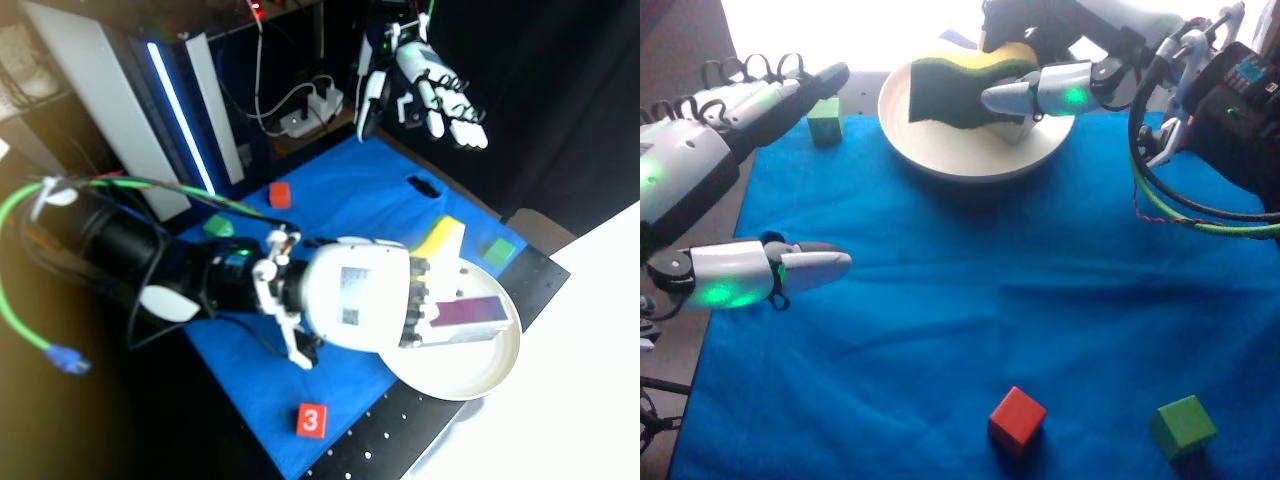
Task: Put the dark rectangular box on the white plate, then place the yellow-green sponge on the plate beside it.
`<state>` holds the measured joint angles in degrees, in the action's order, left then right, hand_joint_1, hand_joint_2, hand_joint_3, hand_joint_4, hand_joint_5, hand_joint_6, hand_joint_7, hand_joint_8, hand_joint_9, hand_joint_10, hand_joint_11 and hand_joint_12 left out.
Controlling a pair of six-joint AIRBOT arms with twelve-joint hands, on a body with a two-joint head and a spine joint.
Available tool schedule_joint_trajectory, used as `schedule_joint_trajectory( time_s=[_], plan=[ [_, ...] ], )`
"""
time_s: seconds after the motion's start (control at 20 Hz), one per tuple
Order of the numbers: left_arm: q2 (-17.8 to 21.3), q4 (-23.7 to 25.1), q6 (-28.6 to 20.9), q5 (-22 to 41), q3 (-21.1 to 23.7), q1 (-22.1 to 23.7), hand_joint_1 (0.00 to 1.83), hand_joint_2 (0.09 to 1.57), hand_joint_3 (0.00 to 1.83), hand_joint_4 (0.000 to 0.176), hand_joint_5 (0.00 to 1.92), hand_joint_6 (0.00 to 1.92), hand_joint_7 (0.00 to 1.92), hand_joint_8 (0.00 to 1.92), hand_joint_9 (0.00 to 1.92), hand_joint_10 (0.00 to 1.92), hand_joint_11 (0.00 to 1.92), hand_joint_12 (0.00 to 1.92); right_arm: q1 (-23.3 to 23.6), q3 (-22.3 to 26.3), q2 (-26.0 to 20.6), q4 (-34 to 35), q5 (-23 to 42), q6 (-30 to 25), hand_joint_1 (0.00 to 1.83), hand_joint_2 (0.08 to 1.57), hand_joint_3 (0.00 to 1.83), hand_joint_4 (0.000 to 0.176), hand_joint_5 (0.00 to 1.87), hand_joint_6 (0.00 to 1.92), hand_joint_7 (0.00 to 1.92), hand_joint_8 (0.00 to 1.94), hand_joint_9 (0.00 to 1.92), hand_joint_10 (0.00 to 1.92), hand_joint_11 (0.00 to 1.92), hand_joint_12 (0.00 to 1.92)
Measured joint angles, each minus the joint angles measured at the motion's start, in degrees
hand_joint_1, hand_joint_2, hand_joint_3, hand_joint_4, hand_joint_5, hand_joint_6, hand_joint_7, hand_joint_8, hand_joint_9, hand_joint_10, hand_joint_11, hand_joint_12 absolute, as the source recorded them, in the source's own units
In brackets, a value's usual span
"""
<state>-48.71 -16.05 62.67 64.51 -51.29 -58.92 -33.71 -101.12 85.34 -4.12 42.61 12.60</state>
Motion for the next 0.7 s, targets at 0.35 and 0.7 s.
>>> schedule_joint_trajectory(
  time_s=[0.35, 0.7],
  plan=[
    [0.0, 0.2, -0.1, -0.1, 0.0, 0.0, 0.7, 0.94, 0.0, 0.174, 0.0, 0.0, 0.02, 0.0, 0.0, 0.0, 0.0, 0.0, 0.0, -0.3, -0.2, -0.3, -0.5, 0.0, 0.85, 0.98, 0.0, 0.005, 0.6, 0.0, 0.66, 0.11, 0.57, 0.81, 0.44, 1.55],
    [-0.1, 0.2, -0.4, -0.2, -0.1, 0.0, 0.7, 0.94, 0.0, 0.176, 0.01, 0.0, 0.04, 0.0, 0.01, 0.0, 0.01, 0.01, 0.0, -0.3, -0.3, -1.9, -0.5, 0.0, 0.72, 0.99, 0.0, 0.058, 0.51, 0.0, 0.6, 0.0, 0.5, 0.54, 0.29, 1.46]
  ],
)
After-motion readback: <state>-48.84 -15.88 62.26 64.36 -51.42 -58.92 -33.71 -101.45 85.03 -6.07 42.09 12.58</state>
